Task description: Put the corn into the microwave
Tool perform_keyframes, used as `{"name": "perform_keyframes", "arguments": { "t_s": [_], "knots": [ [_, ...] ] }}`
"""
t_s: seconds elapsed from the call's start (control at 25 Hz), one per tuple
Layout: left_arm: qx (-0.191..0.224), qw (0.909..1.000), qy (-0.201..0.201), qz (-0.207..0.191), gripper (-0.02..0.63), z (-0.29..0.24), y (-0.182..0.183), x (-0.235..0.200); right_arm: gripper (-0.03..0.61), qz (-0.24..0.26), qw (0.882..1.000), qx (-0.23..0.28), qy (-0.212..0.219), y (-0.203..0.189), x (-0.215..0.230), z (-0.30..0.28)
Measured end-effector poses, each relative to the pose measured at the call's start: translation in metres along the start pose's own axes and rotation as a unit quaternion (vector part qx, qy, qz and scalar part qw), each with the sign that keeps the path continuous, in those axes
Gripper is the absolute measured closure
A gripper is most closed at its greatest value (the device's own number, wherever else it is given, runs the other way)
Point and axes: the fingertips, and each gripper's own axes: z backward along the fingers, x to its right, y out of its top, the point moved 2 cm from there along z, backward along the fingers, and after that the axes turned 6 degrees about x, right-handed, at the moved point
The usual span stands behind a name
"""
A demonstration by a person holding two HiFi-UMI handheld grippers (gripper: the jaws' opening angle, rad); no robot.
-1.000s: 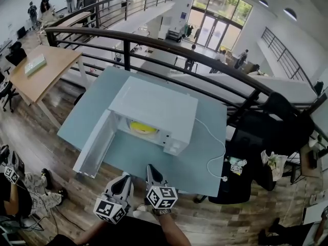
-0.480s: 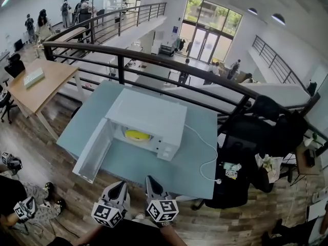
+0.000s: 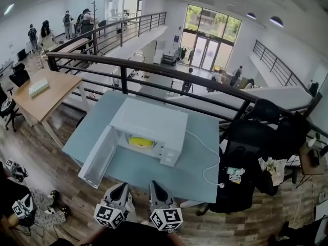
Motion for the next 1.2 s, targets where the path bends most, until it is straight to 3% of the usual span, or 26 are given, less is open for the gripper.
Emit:
{"name": "perform_keyframes", "arguments": {
  "t_s": [0.88,1.2],
  "knots": [
    [0.0,0.9999,-0.01,0.004,0.611,0.013,0.0,0.013,0.569,0.013,1.0,0.002,0.002,-0.001,-0.017,0.024],
    [0.004,0.9998,-0.021,0.003,0.611,0.018,0.0,0.014,0.569,0.015,1.0,-0.006,-0.017,-0.008,-0.017,0.026]
  ]
}}
